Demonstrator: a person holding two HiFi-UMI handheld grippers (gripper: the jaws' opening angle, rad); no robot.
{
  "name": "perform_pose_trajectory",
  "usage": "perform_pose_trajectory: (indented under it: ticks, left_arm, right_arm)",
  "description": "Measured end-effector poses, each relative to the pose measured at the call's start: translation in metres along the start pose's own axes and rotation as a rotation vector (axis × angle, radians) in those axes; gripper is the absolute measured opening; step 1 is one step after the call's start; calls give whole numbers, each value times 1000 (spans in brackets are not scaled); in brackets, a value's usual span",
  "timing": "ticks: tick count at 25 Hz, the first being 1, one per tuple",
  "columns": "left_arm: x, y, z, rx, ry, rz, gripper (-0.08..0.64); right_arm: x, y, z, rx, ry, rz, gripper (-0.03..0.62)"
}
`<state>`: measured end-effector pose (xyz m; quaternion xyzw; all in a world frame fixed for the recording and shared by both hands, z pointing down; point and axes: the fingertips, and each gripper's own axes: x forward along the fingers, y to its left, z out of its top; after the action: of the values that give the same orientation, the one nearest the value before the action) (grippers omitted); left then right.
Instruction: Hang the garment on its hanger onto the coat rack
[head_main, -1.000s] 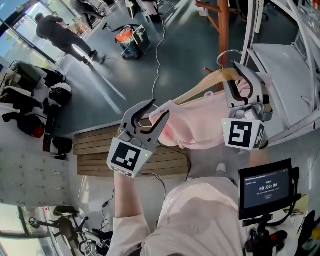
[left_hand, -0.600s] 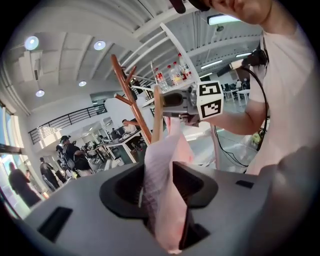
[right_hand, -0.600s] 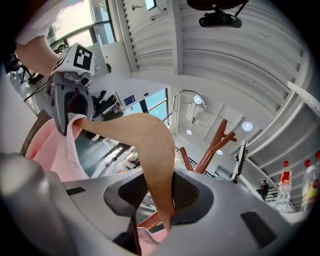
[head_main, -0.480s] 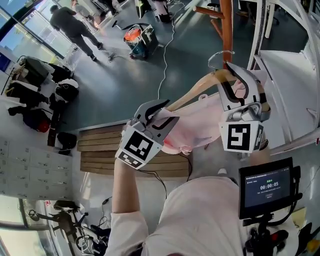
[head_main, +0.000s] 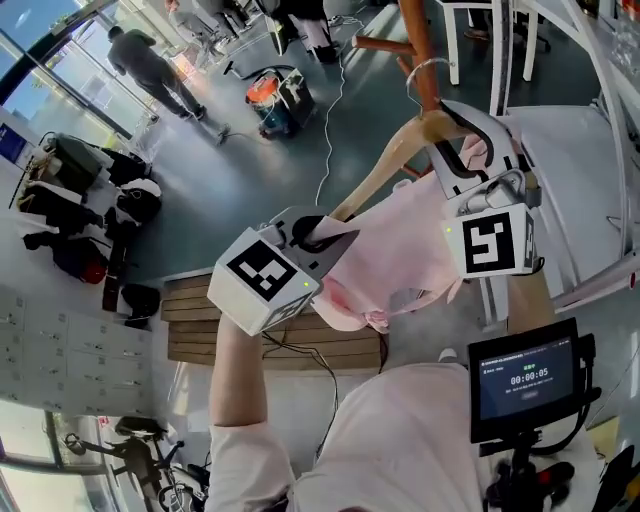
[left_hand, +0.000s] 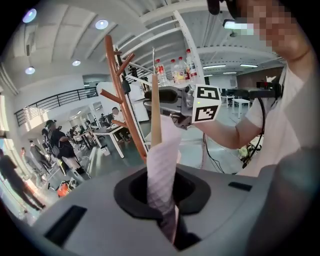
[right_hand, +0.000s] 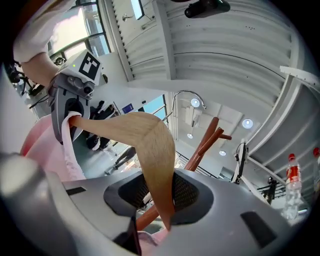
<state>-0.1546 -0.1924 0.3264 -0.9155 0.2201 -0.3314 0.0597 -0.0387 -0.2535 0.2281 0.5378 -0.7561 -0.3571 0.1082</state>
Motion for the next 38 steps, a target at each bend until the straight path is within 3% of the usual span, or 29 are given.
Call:
perform_pose_trajectory:
  ticks: [7,13,17,23,28,38]
  left_arm:
    - [-8,-10,59,76,33,8,35]
    - [36,46,163,62,69,53,35]
    - [39,45,196,54,80,66,35]
    - [27,43,210,19,113,59,37]
    - [25,37,210,-17,105,41,37]
    - [13,25,199,-17,138,23,38]
  right_arm:
    - [8,-50,18,65,-119,58,135]
    - [72,-160,-2,59,-205,110,135]
    - [73,-190,2,71,-231,133,135]
    - [79,-195,11,123,-207,234,135]
    - [78,-193,14,115,-193,262,135]
    - [69,-178,19,125,-169,293,135]
